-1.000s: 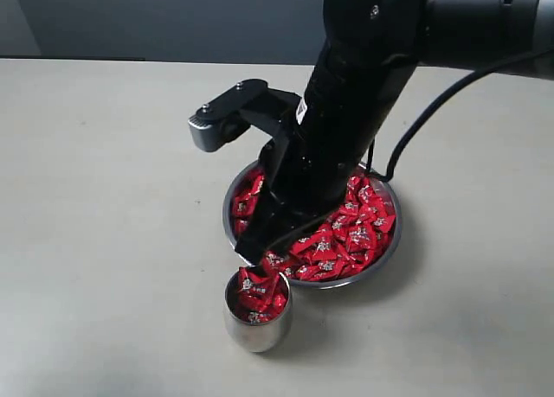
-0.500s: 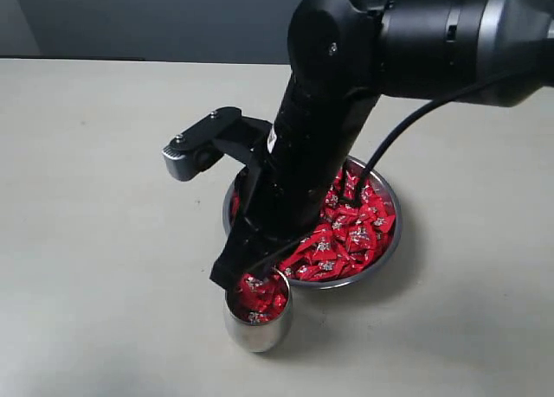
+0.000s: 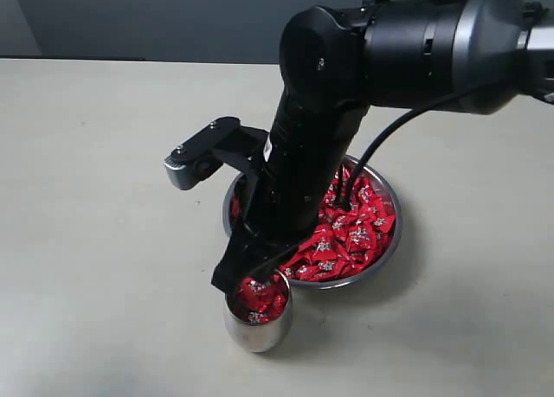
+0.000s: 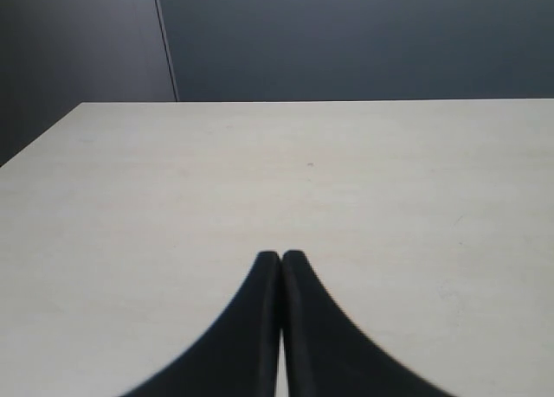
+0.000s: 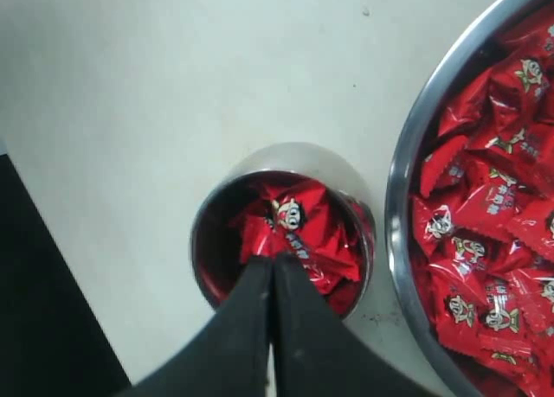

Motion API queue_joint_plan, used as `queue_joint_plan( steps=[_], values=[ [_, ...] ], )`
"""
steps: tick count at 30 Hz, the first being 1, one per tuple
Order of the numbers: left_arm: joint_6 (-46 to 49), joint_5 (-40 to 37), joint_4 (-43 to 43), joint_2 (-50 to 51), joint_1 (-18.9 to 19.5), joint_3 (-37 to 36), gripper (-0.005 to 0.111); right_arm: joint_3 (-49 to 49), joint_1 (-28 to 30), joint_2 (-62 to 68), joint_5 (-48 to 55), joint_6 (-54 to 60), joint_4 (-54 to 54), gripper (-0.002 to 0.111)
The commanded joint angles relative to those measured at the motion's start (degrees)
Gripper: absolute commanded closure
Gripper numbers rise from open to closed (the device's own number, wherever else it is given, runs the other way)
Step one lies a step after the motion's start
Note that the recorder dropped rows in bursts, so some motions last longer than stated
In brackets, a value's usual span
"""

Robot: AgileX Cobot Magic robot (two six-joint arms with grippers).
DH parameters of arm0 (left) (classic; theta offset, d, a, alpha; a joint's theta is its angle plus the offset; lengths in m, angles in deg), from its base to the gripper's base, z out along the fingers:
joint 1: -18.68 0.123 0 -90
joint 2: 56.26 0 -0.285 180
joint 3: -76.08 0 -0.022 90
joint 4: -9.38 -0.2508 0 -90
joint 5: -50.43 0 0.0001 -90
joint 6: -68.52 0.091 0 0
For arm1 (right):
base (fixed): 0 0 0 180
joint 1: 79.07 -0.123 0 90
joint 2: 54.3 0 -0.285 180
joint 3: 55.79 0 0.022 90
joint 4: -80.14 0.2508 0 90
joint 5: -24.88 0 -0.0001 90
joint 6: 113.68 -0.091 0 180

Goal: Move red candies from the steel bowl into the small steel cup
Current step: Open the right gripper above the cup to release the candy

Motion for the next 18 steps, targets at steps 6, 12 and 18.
queue_joint_plan(
  steps=[6, 12, 18],
  values=[
    [-0.15, 0.1, -0.07, -0.26, 0.05, -0.22, 0.106, -0.15, -0.05, 0.11, 0.43, 0.43, -0.23, 0.1],
    [-0.15, 0.1, -0.07, -0.26, 0.05, -0.22, 0.106, -0.15, -0.05, 0.11, 0.43, 0.43, -0.63, 0.071],
    [-0.15, 0.1, -0.07, -0.26, 0.05, -0.22, 0.106, -0.15, -0.05, 0.11, 0.43, 0.43, -0.87, 0.07]
  ],
)
